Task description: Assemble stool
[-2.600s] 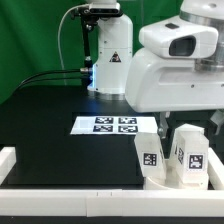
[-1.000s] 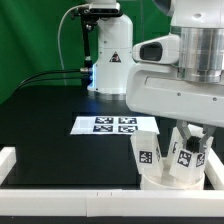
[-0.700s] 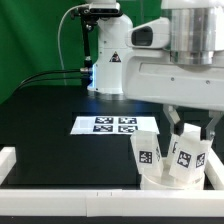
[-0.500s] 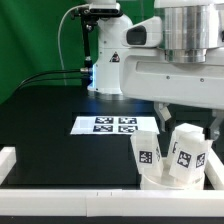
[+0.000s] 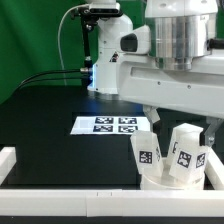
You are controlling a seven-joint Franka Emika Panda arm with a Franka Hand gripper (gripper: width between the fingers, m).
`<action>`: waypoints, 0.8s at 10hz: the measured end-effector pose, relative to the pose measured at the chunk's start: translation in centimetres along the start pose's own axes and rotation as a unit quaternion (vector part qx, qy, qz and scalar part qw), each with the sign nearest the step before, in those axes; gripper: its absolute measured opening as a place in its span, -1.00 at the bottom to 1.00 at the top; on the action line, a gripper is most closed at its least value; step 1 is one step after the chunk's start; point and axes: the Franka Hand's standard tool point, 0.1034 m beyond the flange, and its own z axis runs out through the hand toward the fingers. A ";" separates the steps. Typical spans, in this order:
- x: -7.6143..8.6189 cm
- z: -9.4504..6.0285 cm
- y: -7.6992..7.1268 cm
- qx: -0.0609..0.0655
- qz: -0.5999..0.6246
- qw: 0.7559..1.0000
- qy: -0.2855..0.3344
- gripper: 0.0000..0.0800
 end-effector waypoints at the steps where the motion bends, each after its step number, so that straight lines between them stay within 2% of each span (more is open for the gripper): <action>1: -0.4 0.5 -0.2 -0.002 0.017 1.000 0.000 0.62; 3: -1.0 0.5 -1.1 -0.003 0.033 0.999 -0.003 0.62; 4: -0.9 0.6 -1.0 -0.003 0.032 0.999 -0.002 0.42; 5: -0.9 0.6 -0.9 -0.004 0.033 0.999 -0.002 0.08; 6: -0.9 0.6 -0.9 -0.004 0.033 0.999 -0.002 0.08; 7: -0.9 0.6 -0.9 -0.004 0.033 0.999 -0.002 -0.15; 8: -0.9 0.7 -0.9 -0.004 0.033 0.999 -0.002 -0.15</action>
Offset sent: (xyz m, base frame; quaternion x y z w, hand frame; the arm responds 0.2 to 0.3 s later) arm 0.0000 0.0000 0.0000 0.0000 0.0000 0.0000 1.0000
